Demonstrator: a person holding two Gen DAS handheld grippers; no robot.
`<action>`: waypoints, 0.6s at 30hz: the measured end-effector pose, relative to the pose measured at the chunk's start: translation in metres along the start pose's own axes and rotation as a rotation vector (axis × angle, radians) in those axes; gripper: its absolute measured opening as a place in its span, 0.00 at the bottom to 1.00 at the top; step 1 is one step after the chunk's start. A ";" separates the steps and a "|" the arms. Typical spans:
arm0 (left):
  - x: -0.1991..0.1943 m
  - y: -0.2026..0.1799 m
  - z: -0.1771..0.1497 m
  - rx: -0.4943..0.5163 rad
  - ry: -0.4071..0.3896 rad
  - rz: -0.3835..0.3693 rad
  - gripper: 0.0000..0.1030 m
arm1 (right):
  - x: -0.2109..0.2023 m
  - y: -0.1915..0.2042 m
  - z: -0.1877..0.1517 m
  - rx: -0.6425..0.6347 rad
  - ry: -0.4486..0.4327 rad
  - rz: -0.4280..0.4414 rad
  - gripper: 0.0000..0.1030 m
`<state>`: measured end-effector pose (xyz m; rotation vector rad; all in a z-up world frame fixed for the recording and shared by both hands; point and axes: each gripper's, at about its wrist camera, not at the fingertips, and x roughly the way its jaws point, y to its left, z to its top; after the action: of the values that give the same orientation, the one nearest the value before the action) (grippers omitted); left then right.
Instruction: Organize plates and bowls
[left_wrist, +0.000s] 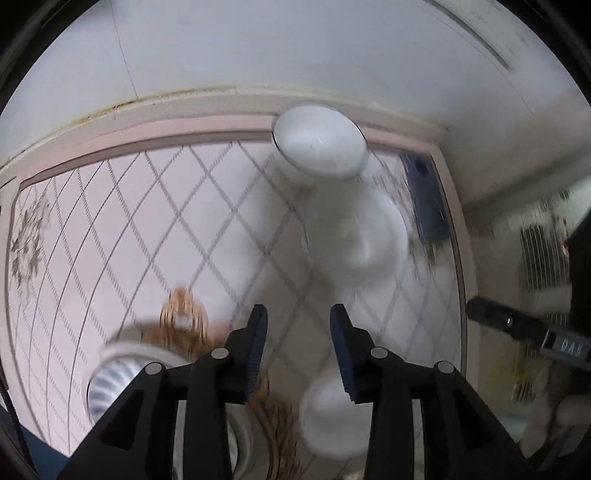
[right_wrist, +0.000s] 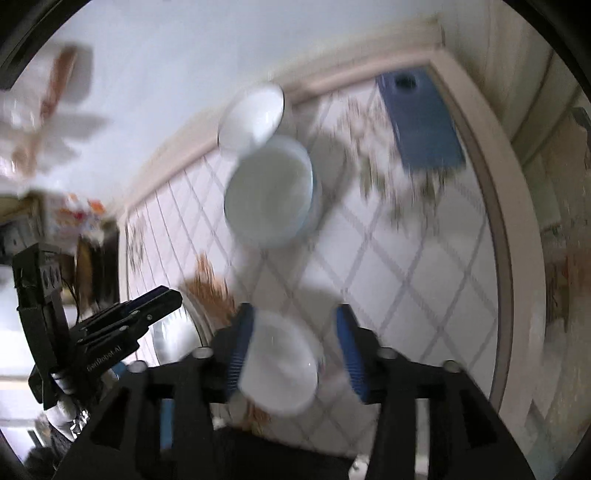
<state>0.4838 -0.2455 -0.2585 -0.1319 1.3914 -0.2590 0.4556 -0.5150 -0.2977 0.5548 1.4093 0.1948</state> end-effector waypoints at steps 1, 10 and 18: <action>0.007 0.002 0.005 -0.012 0.013 -0.006 0.32 | 0.003 -0.002 0.011 0.013 -0.012 0.009 0.51; 0.083 -0.009 0.035 -0.048 0.149 -0.047 0.32 | 0.084 -0.030 0.076 0.149 0.040 0.078 0.50; 0.104 -0.023 0.040 0.016 0.147 0.012 0.16 | 0.122 -0.037 0.087 0.159 0.085 0.064 0.22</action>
<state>0.5366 -0.2968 -0.3448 -0.0931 1.5353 -0.2740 0.5535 -0.5138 -0.4169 0.7309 1.4993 0.1597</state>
